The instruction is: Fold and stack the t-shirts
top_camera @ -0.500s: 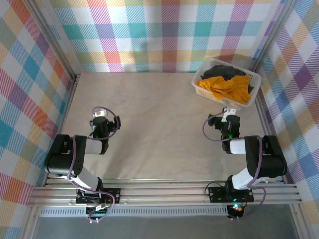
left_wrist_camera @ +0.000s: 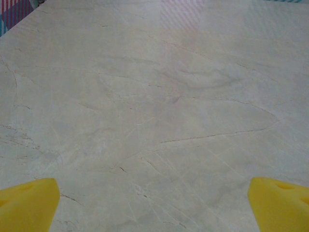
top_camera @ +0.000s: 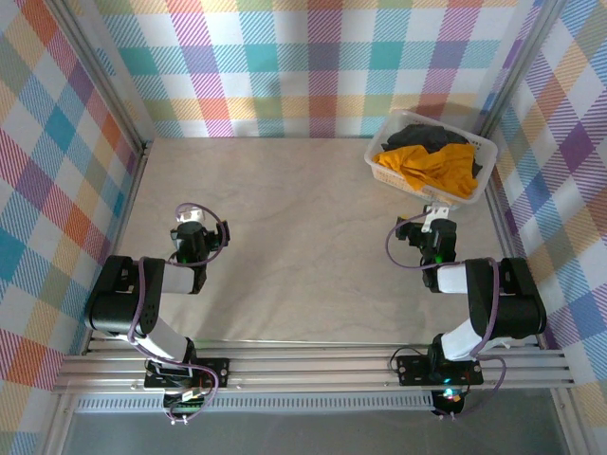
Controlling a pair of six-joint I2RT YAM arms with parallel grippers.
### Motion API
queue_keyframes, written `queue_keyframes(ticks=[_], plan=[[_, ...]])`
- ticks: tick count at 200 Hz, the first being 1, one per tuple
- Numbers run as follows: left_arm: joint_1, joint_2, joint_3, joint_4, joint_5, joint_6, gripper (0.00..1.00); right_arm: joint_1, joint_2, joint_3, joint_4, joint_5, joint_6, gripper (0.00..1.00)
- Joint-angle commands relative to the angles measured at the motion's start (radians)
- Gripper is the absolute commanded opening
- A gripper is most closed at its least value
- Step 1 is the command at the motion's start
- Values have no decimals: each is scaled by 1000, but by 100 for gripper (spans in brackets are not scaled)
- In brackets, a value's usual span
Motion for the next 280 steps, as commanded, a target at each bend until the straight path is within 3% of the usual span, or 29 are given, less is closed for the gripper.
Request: queue_keyframes(ticks=[1, 93, 104, 110, 120, 128, 136, 146, 155, 161, 171, 175, 182, 190, 202, 214, 244, 280], plan=[[-6, -14, -3, 30, -13, -2, 100, 2, 5, 9, 36, 5, -16, 100], [-6, -21, -10, 41, -11, -1, 100, 3, -17, -10, 62, 17, -19, 100], [-10, -100, 7, -43, -16, 4, 100, 24, -46, -38, 90, 11, -55, 100], [-31, -149, 30, -116, -57, 11, 100, 91, -64, -37, 101, 108, -112, 100], [-74, -246, 73, -247, -129, 30, 100, 203, -158, 6, -15, 209, -236, 100], [-111, -316, 90, -284, -158, 31, 100, 276, -248, 78, -169, 273, -250, 100], [-155, -378, 112, -298, -193, 46, 100, 333, -340, 190, -396, 344, -179, 100], [-203, -434, 167, -343, -260, 24, 100, 349, -409, 391, -741, 353, 46, 100], [-215, -468, 293, -519, -331, -156, 100, 324, -407, 564, -1000, 218, 166, 100], [-206, -474, 414, -789, -331, -328, 100, 302, -384, 649, -1102, 109, 232, 100], [-192, -444, 591, -1160, -352, -569, 100, 289, -350, 737, -1213, 127, 464, 100], [-180, -422, 628, -1196, -318, -613, 100, 273, -340, 749, -1197, 77, 465, 100], [-125, -381, 672, -1197, -133, -626, 100, 252, -317, 764, -1136, -10, 444, 100], [-97, -322, 726, -1187, 55, -642, 100, 252, -272, 823, -1164, 61, 484, 100], [-132, -272, 798, -1168, 171, -644, 100, 238, -181, 937, -1286, 190, 578, 95], [-175, -244, 853, -1122, 277, -632, 100, 196, -94, 1010, -1293, 163, 615, 94], [-279, -186, 1012, -1175, 447, -597, 99, 99, 129, 1218, -1317, 96, 672, 95], [-358, -209, 1048, -1252, 465, -583, 99, 37, 391, 1443, -1514, 52, 766, 94]])
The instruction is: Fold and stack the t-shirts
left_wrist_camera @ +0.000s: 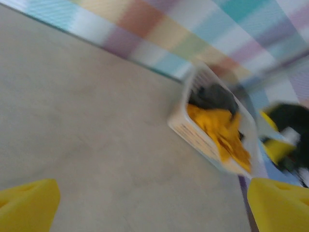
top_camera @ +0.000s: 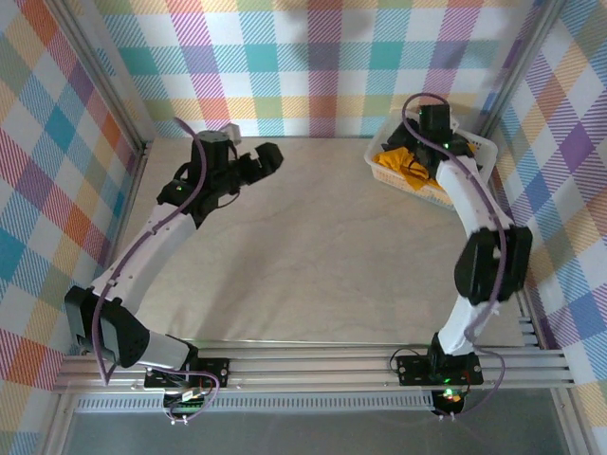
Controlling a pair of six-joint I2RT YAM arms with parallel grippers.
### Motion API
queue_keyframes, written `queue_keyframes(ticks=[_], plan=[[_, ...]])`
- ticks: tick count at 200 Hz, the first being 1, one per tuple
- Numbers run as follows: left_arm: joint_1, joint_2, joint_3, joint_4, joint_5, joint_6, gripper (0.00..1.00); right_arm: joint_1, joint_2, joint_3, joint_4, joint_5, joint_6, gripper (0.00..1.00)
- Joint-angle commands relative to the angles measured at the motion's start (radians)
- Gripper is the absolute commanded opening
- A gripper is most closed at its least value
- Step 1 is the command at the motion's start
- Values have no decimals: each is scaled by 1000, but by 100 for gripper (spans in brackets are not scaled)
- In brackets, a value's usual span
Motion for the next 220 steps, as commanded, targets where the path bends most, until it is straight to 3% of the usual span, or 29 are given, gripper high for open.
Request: queue_keyframes(ticks=[1, 25, 57, 69, 106, 120, 152, 185, 220], plan=[[-32, -50, 54, -81, 89, -5, 99, -29, 74, 104, -169, -38, 104, 94], [-60, -80, 46, -98, 94, -3, 99, -43, 150, 116, -113, -106, 110, 89], [-69, -118, 51, -79, 146, -14, 95, -55, 268, 200, -166, -139, 136, 82], [-71, -128, 59, -82, 167, -6, 94, -62, 281, 195, -153, -158, 154, 69], [-72, -142, 101, -151, 191, 30, 92, -62, 226, 128, -26, -156, 136, 14], [-71, -150, 98, -158, 190, 35, 92, -49, 182, 109, -8, -113, 114, 0], [-74, -149, 85, -176, 169, 33, 91, 17, 43, 71, 21, 16, 32, 0], [-72, -130, 92, -298, -25, 18, 93, 120, -127, 92, 54, 151, -83, 0], [-69, -97, 110, -353, -98, -4, 94, 267, -227, 203, 109, 199, -262, 0]])
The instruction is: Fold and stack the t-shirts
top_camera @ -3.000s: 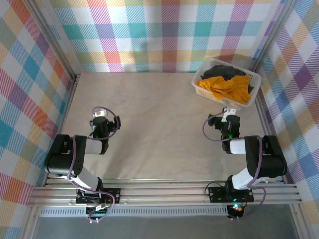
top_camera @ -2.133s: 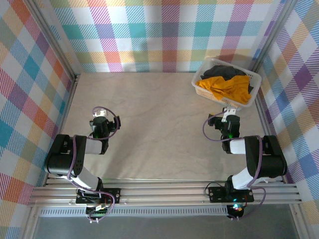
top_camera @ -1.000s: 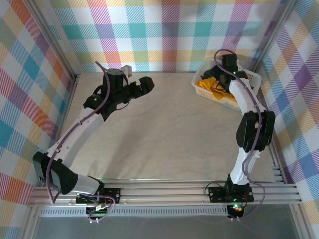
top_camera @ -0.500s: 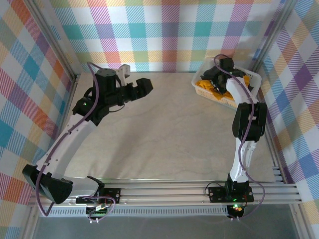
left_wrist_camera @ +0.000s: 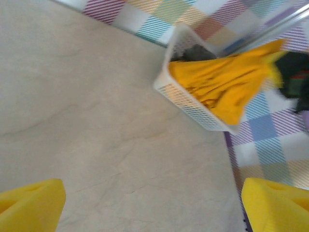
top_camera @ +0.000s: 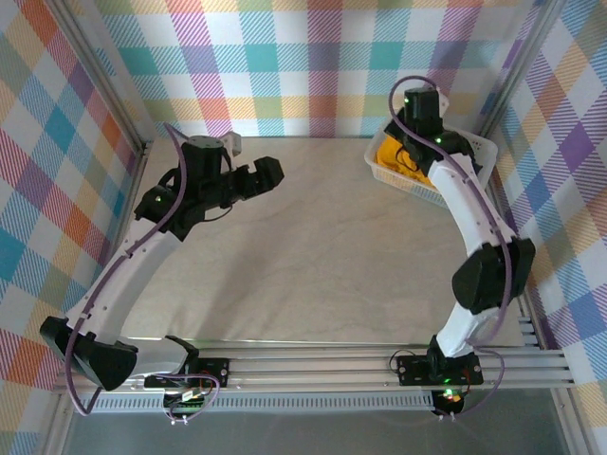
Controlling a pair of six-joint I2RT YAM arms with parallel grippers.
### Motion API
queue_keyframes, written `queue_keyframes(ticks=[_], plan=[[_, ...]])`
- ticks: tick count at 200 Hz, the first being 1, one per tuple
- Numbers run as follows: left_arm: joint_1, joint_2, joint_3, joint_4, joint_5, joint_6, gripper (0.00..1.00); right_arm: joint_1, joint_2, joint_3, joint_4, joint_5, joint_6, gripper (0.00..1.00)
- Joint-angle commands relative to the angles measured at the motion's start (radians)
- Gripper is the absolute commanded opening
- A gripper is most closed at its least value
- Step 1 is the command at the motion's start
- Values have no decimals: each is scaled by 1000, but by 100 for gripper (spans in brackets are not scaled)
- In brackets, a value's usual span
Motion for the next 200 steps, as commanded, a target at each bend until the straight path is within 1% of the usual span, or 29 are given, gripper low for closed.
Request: queue_keyframes(ticks=[1, 14, 38, 55, 73, 96, 103, 108, 112, 116, 125, 129, 138, 147, 158, 179, 189, 200], plan=[[-6, 22, 36, -74, -94, -19, 94, 89, -85, 98, 117, 71, -174, 0], [-6, 32, 48, -100, -135, -24, 95, 153, -103, 146, 132, 68, -228, 0], [-3, 51, 98, -217, -302, -55, 95, 267, -97, 243, 103, 35, -276, 0], [7, 48, 107, -251, -363, -59, 96, 326, -80, 266, 54, -19, -234, 0], [19, 36, 92, -253, -372, -59, 96, 378, -65, 206, 5, -81, -150, 0], [30, 23, 65, -272, -376, -63, 96, 429, -37, 34, 10, -224, -27, 0], [32, 17, 53, -279, -378, -64, 96, 443, -24, -8, -7, -246, 4, 0], [33, 12, 43, -282, -379, -64, 96, 448, -19, -44, -21, -247, 26, 4], [35, 9, 34, -285, -376, -63, 96, 448, -17, -75, -36, -243, 55, 9], [36, 6, 25, -288, -372, -64, 96, 447, -18, -105, -55, -236, 87, 17], [36, 0, 5, -296, -359, -63, 95, 432, -20, -161, -89, -247, 135, 39], [38, 0, -9, -297, -350, -61, 95, 425, -22, -179, -105, -254, 148, 47], [37, -3, -38, -298, -322, -52, 93, 411, -34, -216, -145, -238, 166, 54], [37, 1, -74, -294, -284, -41, 91, 399, -54, -258, -167, -212, 170, 59], [37, 11, -118, -304, -254, -38, 90, 374, -82, -317, -161, -225, 171, 60], [43, 38, -180, -374, -285, -93, 89, 348, -95, -378, -139, -272, 139, 59], [74, 45, -228, -382, -269, -136, 89, 348, -84, -388, -131, -308, 117, 58], [137, 46, -297, -368, -197, -193, 88, 351, -61, -409, -93, -384, 106, 58]])
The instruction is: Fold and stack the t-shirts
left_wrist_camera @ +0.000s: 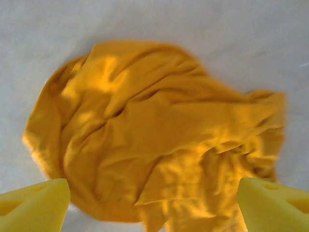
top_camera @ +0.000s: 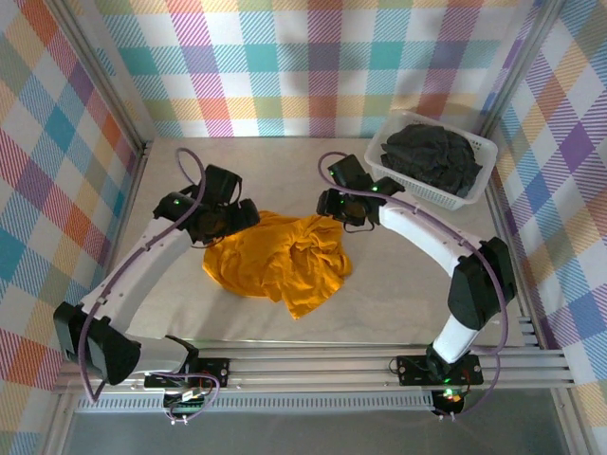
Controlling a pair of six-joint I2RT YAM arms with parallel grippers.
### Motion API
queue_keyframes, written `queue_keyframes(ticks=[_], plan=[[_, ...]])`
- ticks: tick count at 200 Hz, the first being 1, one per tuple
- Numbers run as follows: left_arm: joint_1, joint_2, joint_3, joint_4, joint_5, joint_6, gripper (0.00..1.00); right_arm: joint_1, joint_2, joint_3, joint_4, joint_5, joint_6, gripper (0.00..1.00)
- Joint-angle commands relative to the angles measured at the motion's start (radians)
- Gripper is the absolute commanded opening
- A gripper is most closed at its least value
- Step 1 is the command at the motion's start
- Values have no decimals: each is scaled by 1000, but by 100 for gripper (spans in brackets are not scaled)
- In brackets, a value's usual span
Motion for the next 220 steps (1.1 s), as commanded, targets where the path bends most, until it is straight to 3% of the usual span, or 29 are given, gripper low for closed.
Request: queue_keyframes(ticks=[1, 21, 41, 87, 136, 165, 183, 208, 220], plan=[[96, 13, -109, -58, 88, -114, 88, 11, -22, -24, 54, -132, -14, 57], [212, 18, -250, 21, 241, -215, 83, 32, 54, -22, 48, -197, -14, 57], [238, 45, -319, 81, 318, -260, 80, 20, 85, -61, 78, -217, 28, 59], [233, 75, -408, 76, 314, -340, 78, -71, 68, -190, 80, -281, 183, 58], [159, 61, -524, 154, 333, -470, 73, -70, 1, -330, 29, -363, 307, 56], [153, 81, -571, 298, 350, -526, 69, -38, -14, -375, 32, -418, 318, 57], [153, 109, -572, 391, 356, -540, 58, -10, 4, -383, 41, -446, 320, 56], [157, 135, -557, 470, 352, -544, 11, 4, 56, -376, 60, -455, 318, 52], [167, 124, -519, 437, 336, -526, 0, -3, 78, -357, 31, -403, 293, 43]])
